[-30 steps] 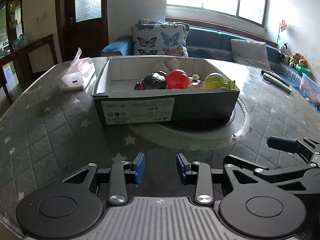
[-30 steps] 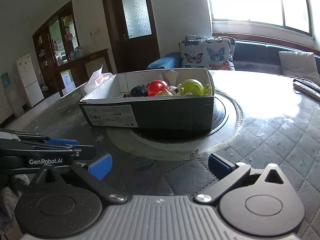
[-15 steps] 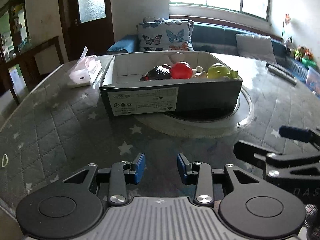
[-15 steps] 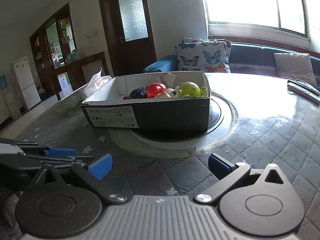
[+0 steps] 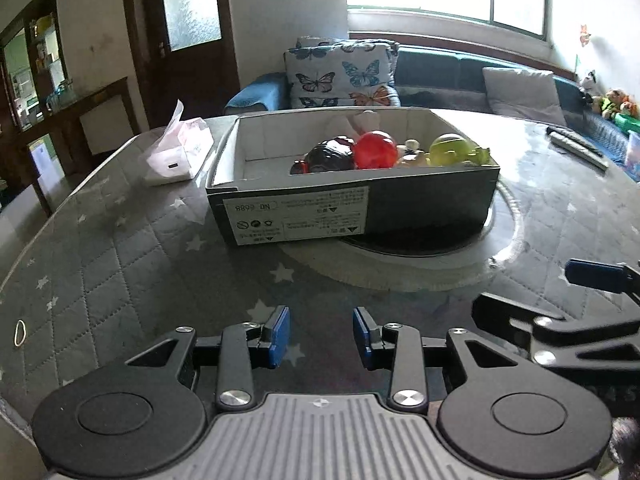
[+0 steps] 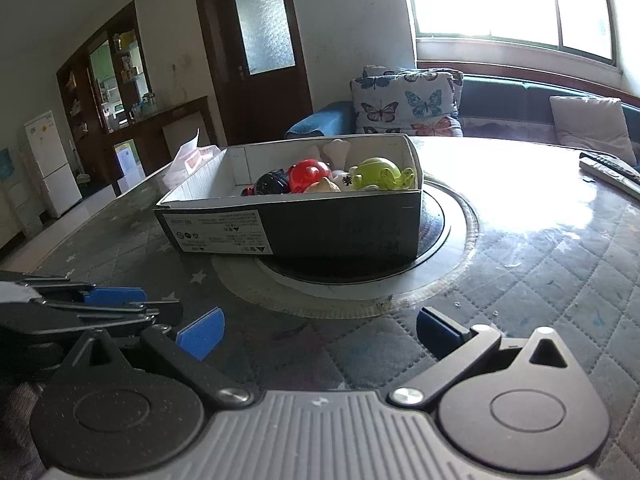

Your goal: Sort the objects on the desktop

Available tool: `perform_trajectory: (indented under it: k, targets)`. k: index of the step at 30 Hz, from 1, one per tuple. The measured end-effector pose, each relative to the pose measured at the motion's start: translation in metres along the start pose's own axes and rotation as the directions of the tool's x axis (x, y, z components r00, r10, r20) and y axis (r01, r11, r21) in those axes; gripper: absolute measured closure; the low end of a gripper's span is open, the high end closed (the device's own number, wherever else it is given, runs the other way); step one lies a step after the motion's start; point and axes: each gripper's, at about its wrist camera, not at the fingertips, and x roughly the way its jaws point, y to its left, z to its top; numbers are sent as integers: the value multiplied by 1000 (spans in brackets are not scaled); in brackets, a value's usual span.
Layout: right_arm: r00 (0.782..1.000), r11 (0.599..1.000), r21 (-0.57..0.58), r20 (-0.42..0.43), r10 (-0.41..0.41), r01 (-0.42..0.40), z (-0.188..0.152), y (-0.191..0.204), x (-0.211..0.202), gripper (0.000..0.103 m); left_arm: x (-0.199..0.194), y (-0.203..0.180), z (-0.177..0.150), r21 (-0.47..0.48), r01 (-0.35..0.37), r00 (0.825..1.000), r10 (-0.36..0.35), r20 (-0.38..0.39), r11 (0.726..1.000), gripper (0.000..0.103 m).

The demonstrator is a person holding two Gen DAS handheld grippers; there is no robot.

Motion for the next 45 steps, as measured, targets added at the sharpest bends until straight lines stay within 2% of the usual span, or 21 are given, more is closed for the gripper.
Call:
perform_trajectory:
  k: [14, 45]
  targets:
    - [999, 1000, 17, -35, 3, -2, 16, -11, 28, 0, 40, -1, 23, 3, -19, 998, 20, -61, 1000, 66]
    - [999, 1000, -3, -49, 2, -2, 28, -9, 40, 0, 43, 9, 33, -43, -50, 998, 48, -44, 998, 66]
